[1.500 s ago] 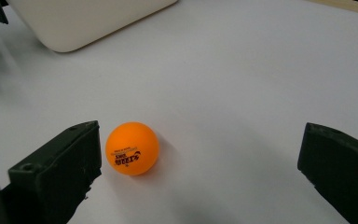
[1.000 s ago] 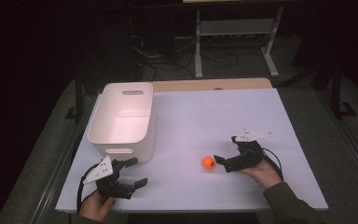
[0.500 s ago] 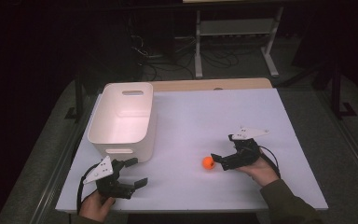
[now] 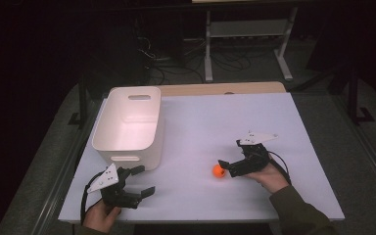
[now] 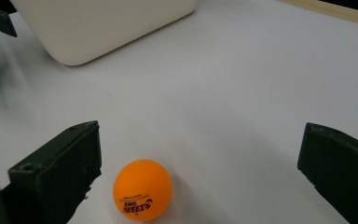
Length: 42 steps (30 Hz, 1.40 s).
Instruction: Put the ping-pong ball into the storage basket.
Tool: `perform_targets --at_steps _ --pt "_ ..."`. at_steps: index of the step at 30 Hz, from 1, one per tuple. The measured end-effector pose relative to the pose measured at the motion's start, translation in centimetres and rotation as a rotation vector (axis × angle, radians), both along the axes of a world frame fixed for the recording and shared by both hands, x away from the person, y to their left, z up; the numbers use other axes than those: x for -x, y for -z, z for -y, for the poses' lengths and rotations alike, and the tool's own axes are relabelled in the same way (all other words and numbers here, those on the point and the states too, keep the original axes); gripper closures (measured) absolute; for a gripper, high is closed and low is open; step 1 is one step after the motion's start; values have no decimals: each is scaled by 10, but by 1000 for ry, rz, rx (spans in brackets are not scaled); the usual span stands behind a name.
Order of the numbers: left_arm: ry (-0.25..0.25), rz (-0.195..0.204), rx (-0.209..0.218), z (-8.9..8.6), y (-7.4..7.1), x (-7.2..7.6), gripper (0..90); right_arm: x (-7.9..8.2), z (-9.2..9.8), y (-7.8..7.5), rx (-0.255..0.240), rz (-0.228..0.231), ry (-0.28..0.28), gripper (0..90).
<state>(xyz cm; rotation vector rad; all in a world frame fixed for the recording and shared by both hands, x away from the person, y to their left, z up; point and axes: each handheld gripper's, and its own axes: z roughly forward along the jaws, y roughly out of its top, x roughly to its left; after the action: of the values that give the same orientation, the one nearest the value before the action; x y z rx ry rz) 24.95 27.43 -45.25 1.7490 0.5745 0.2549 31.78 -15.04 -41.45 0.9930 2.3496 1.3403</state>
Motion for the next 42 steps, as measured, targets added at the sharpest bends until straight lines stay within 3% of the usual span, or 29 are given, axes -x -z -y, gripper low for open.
perform_targets --at_steps 8,25,42 --pt "1 4 -2 0 0 0 139 -2 -2 0 -15 11 5 0" --pt "5 10 1 1 0 1 139 -1 -7 6 3 1 -25 0" --pt "5 12 -2 1 0 2 139 3 -16 15 17 -44 -80 0"
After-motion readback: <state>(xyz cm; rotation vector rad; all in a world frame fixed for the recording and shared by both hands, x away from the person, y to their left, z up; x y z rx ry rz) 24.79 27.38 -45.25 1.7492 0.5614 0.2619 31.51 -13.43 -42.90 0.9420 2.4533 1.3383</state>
